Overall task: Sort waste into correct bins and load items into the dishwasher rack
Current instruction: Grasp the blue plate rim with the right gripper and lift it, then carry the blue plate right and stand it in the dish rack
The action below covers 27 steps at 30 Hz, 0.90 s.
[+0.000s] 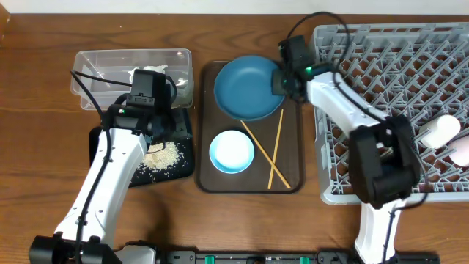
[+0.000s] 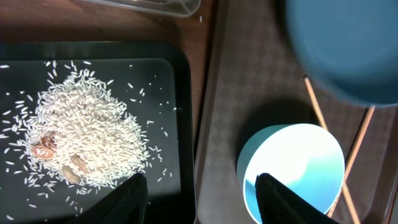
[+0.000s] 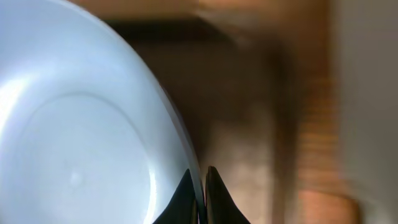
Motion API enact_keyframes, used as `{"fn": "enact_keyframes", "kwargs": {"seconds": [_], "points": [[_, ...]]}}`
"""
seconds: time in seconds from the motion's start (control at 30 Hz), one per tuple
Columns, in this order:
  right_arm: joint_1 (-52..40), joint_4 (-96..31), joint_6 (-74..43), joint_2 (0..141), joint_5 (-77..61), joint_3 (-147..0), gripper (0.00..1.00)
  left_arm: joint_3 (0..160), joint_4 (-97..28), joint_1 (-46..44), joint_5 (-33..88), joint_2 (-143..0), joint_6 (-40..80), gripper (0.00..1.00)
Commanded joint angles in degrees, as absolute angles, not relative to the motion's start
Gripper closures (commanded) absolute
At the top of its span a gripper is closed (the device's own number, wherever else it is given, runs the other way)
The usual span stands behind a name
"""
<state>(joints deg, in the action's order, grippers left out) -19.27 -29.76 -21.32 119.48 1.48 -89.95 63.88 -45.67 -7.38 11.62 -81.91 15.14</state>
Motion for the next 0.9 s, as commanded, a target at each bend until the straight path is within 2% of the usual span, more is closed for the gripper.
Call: {"fn": "enact_keyframes", "kwargs": {"seconds": [0.0,0.37,0.6,0.87], "points": [[-15.0,-29.3,-18.2,109.8,4.0,-92.1,0.99,64.0,-45.8,-7.4,11.0,-82.0,14.6,0.41],[-1.8,-29.0,11.1,94.0,16.9,-92.1,0.99,64.0,-45.8,-7.4,11.0,-82.0,14.6,0.41],[6.4,-24.0,22.5,92.9,28.2,-92.1,0.99,64.0,-45.8,-7.4,11.0,-82.0,14.6,0.41],[12.1,-12.3,38.4,93.0,33.0,-92.1,0.99,64.0,-45.8,-7.4,11.0,-82.0,14.6,0.41]]}}
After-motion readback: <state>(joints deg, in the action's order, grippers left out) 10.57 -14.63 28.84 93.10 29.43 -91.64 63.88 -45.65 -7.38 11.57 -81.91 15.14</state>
